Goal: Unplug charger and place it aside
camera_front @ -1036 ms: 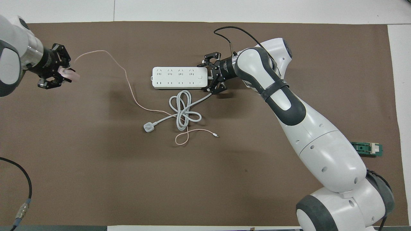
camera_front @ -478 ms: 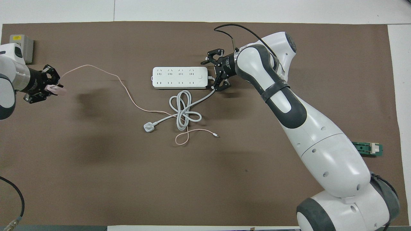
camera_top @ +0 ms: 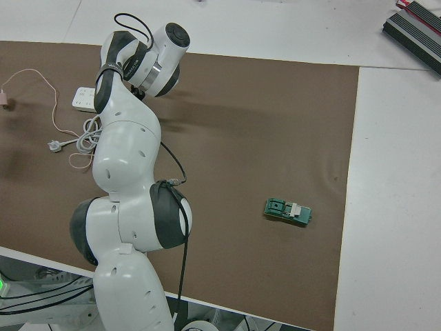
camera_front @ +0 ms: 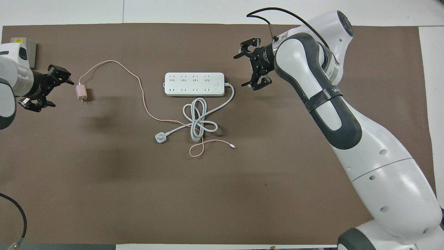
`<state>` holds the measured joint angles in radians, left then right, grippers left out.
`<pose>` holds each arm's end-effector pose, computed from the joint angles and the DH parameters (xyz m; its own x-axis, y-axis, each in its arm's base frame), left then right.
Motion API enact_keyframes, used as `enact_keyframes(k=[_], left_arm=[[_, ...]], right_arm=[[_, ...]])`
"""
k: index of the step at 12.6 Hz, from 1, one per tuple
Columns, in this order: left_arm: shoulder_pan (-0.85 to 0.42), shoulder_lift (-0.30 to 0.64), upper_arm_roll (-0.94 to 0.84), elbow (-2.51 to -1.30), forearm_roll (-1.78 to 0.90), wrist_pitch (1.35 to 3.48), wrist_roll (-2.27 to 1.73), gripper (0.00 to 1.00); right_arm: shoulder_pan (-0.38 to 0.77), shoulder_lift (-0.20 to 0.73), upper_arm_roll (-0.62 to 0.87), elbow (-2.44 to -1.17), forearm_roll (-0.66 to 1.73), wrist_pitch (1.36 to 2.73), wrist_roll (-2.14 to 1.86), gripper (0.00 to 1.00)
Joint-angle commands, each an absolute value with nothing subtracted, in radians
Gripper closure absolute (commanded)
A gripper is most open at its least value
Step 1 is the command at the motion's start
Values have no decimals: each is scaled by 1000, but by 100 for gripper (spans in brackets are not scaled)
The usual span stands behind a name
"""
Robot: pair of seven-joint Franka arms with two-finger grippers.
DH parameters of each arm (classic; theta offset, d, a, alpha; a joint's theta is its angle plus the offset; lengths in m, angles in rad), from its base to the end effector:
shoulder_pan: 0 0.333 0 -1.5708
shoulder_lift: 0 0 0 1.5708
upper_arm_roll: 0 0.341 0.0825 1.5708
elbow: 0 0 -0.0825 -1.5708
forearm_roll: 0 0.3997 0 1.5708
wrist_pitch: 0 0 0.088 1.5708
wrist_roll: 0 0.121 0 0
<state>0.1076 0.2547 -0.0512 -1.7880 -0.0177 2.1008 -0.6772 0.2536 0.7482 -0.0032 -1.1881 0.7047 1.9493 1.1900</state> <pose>0.6530 0.0380 0.4185 0.7349 0.6777 0.0274 0.6756 -0.7350 0.0588 0.7539 0.2470 0.3588 0.3387 -0.7364 -0.5857 -0.9390 -0.3042 -0.1605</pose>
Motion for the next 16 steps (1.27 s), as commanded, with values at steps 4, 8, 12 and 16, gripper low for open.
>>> enact_keyframes(k=[4, 8, 12, 16], left_arm=[[63, 46, -48, -1764, -14, 1778, -297, 0], [63, -38, -130, -1692, -5, 1616, -176, 0], [67, -58, -167, -1744, 20, 1655, 41, 0], [68, -64, -170, -1677, -6, 1606, 6, 0]], right_arm=[[224, 429, -18, -1310, 308, 1718, 759, 0], [141, 279, -18, -1367, 106, 1652, 159, 0], [95, 169, -18, -1373, 54, 1548, 41, 0], [68, 20, -12, -1518, -17, 1531, 11, 0]])
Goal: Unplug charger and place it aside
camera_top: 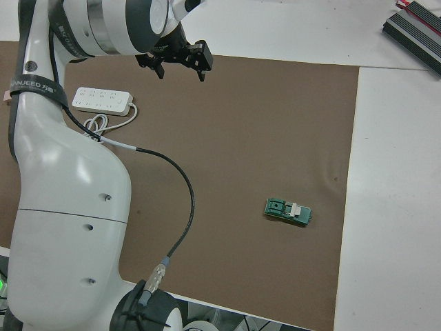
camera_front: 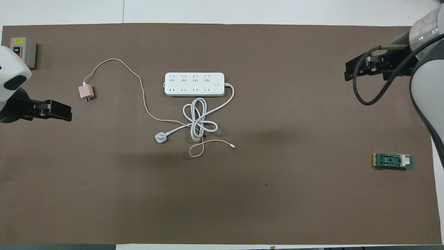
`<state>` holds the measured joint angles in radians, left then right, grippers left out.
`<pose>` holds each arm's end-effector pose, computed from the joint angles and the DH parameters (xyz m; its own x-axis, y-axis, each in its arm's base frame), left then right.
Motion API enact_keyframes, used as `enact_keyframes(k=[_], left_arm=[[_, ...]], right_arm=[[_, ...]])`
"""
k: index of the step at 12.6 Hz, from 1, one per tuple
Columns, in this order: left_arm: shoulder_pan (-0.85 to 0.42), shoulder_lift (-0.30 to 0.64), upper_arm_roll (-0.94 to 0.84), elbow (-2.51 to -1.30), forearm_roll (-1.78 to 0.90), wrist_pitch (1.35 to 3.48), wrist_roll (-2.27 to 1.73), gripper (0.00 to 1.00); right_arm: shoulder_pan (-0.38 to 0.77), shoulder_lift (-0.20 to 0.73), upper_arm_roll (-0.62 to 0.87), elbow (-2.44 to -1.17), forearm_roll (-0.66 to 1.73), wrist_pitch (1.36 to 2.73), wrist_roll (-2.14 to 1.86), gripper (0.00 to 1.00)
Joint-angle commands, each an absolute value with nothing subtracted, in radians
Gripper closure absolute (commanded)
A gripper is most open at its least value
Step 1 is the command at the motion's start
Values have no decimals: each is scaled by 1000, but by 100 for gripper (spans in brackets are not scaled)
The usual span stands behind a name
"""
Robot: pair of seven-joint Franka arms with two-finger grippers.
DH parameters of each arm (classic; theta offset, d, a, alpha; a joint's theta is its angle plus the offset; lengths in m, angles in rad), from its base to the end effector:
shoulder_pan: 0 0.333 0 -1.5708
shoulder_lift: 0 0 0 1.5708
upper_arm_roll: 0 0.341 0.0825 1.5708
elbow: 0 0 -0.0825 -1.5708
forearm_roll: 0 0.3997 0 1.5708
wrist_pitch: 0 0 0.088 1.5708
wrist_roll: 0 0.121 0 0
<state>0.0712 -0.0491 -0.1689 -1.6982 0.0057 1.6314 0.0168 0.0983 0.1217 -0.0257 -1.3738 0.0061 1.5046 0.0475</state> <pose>0.5538 -0.0558 0.6057 0.9933 -0.1142 -0.0186 -0.1145 -0.9933 -0.0136 0.6030 0.0457 0.6536 0.9996 0.0257 0.0090 0.0257 -0.9997 -0.0034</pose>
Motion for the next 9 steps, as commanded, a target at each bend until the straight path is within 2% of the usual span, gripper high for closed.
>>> enact_keyframes(k=[1, 5, 9], left_arm=[[63, -84, -170, -1686, -6, 1602, 5, 0], [58, -80, -172, -1674, -2, 1568, 6, 0], [48, -69, -172, -1651, -8, 1566, 3, 0]], right_arm=[[52, -15, -6, -1567, -17, 1546, -3, 0], [-41, -52, 77, -1632, -17, 1559, -11, 0], [-37, -55, 78, -1637, -17, 1557, 3, 0]])
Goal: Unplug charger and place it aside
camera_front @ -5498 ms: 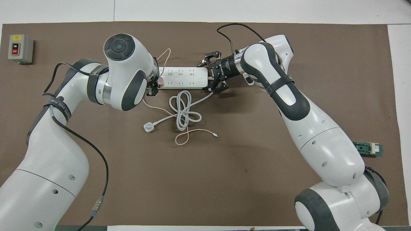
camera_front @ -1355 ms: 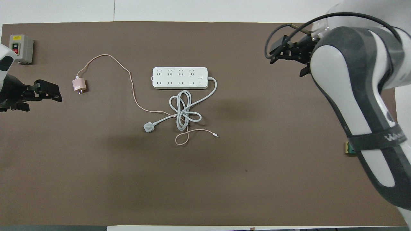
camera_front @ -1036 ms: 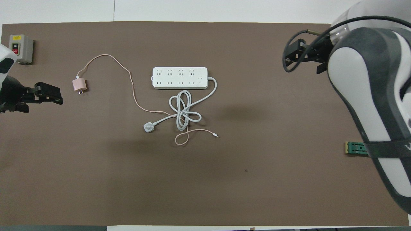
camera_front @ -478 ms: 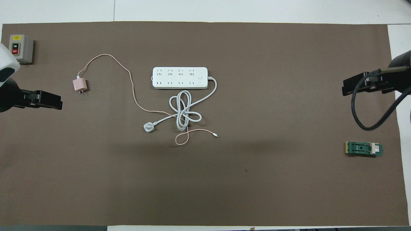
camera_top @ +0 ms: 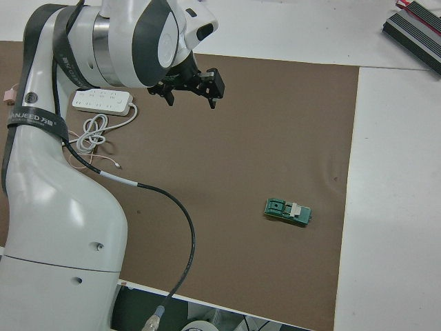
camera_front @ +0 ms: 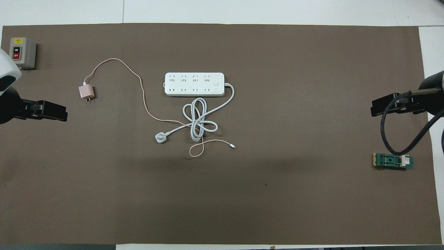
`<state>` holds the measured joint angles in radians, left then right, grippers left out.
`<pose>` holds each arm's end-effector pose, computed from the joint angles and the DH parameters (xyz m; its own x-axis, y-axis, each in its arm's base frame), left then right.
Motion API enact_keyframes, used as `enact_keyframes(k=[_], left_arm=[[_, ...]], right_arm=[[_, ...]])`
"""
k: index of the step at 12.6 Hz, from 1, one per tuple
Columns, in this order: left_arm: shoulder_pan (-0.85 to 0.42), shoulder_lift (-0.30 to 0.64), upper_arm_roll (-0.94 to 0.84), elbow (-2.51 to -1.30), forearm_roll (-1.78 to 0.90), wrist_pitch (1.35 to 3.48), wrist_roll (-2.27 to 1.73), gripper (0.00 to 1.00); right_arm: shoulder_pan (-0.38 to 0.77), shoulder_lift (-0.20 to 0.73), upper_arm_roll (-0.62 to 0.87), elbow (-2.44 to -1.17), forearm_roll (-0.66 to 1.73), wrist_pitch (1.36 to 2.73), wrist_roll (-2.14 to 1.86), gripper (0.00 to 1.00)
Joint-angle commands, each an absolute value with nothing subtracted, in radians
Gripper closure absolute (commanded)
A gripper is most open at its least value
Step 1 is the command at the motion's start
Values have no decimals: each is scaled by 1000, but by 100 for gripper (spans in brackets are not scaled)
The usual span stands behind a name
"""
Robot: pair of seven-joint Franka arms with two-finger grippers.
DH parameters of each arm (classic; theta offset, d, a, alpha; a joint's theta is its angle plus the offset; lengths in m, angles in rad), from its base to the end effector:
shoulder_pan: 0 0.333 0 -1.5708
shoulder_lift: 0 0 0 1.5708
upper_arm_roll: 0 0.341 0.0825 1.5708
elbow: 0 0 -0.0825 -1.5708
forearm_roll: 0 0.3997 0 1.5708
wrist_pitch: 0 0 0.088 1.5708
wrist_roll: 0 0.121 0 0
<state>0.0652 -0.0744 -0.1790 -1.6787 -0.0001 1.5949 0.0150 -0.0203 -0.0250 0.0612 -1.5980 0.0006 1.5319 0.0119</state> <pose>0.5424 -0.0656 0.6258 0.9917 -0.1278 -0.0108 -0.1279 -0.9917 -0.0130 0.5563 0.0233 0.6330 0.9987 0.0289 -0.0411 0.0290 -0.9996 0.0014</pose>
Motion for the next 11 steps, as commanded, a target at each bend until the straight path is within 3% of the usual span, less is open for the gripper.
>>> enact_keyframes(k=[1, 11], left_arm=[[48, -69, -172, -1652, -8, 1568, 0, 0], [46, -77, -172, -1666, -8, 1589, -31, 0]], right_arm=[[-37, -55, 78, -1637, -17, 1559, 3, 0], [-43, -51, 78, -1626, -14, 1557, 3, 0]])
